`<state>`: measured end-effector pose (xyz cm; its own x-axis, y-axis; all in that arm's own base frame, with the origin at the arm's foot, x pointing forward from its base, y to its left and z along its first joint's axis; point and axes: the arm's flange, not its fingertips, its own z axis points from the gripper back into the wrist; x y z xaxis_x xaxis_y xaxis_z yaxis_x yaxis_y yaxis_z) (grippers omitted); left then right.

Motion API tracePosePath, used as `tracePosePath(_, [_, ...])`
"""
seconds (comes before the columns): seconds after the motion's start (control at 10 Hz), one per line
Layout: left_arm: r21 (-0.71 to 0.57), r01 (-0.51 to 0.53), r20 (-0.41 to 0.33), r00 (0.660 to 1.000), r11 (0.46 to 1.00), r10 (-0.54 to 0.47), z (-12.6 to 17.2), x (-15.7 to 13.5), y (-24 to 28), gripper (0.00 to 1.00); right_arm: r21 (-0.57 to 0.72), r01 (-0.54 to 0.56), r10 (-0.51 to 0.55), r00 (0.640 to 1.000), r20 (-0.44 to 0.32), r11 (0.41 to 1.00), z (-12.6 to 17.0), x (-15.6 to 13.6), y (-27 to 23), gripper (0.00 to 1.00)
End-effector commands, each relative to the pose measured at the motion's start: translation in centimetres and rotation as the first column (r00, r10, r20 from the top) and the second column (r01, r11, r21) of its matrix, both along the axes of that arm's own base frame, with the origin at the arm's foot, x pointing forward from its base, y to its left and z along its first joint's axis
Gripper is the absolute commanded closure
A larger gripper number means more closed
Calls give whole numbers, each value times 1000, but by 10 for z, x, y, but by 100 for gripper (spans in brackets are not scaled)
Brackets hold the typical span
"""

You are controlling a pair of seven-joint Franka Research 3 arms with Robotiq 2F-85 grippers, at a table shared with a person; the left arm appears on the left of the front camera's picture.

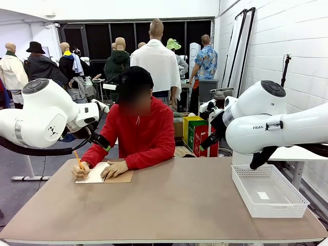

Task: Sort the paper based on its condition.
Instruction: If a person hands you a paper, place it in the Organizing basket , and if it's crumpled, put it in the Trash can.

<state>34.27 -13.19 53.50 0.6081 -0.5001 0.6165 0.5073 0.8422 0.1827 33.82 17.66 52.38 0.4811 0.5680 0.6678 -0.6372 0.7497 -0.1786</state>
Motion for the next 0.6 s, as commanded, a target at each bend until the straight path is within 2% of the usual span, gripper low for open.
tracePosePath(0.0, [-1, 4, 6, 1000, 1000, -4, 1, 0, -1, 0, 2, -1, 1, 1000, -1, 1000, 0, 0, 0, 0])
tracePosePath(0.5, [-1, 4, 6, 1000, 1000, -4, 1, 0, -1, 0, 2, -1, 1, 1000, -1, 1000, 0, 0, 0, 0])
